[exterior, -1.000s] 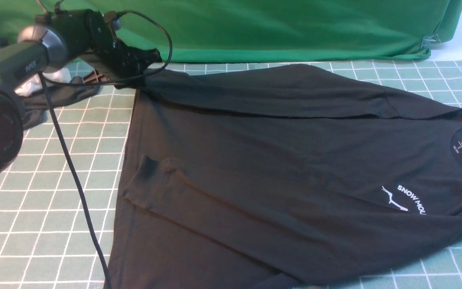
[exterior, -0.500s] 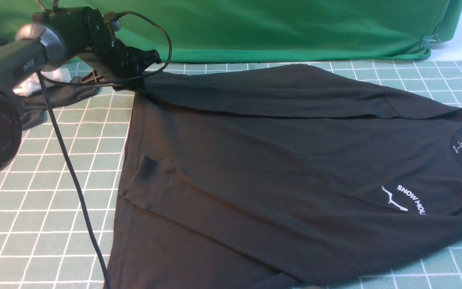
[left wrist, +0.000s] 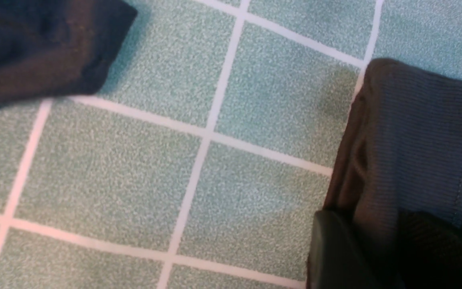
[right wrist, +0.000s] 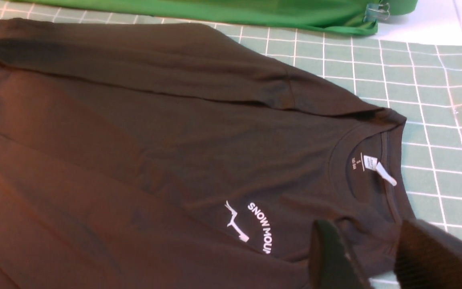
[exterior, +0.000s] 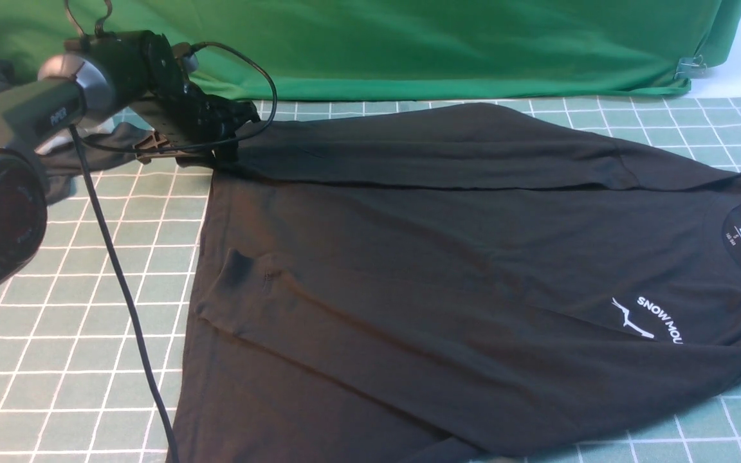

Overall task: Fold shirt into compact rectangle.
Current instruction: 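Grab the top left corner of the dark shirt with the left gripper, then fold the left side of the dark shirt inward over its body with the left gripper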

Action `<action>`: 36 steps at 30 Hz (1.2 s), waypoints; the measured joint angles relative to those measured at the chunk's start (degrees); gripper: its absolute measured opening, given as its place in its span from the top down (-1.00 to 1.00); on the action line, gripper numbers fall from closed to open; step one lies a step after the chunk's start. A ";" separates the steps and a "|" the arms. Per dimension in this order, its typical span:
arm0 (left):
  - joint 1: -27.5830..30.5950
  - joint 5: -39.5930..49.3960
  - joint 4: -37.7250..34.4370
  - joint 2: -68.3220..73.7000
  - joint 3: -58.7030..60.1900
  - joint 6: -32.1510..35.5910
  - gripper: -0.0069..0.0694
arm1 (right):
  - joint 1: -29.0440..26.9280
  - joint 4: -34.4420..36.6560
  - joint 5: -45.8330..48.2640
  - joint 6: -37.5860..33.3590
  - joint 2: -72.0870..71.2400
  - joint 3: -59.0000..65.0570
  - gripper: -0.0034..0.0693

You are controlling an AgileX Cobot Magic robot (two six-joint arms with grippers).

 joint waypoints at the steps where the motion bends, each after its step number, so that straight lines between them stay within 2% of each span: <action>1: 0.00 0.00 0.00 0.00 -0.01 0.00 0.14 | 0.00 0.00 0.01 0.00 0.00 0.00 0.26; 12: 0.00 2.42 0.05 0.06 -3.32 0.06 0.15 | 0.00 0.00 0.39 0.00 0.00 0.00 0.26; 17: 0.00 4.66 0.05 0.58 -3.34 0.06 0.50 | 0.00 0.00 0.39 0.00 0.00 0.00 0.26; 18: 0.00 4.74 0.11 0.61 -3.34 0.06 0.51 | 0.00 0.00 0.39 0.00 0.00 0.00 0.26; 19: 0.00 5.17 0.23 0.75 -3.34 0.40 0.67 | 0.00 0.00 0.45 0.00 0.00 0.00 0.26; 21: 0.00 5.30 0.16 0.75 -3.34 1.54 0.75 | 0.00 0.00 0.45 0.00 0.00 0.00 0.26; 32: 0.00 9.82 -3.46 -4.70 -5.74 3.09 0.77 | 0.00 0.00 0.40 0.00 0.00 0.00 0.26; 36: 0.00 19.13 -8.47 -8.53 -6.23 3.91 0.77 | 0.00 0.00 0.35 -0.06 0.00 0.00 0.26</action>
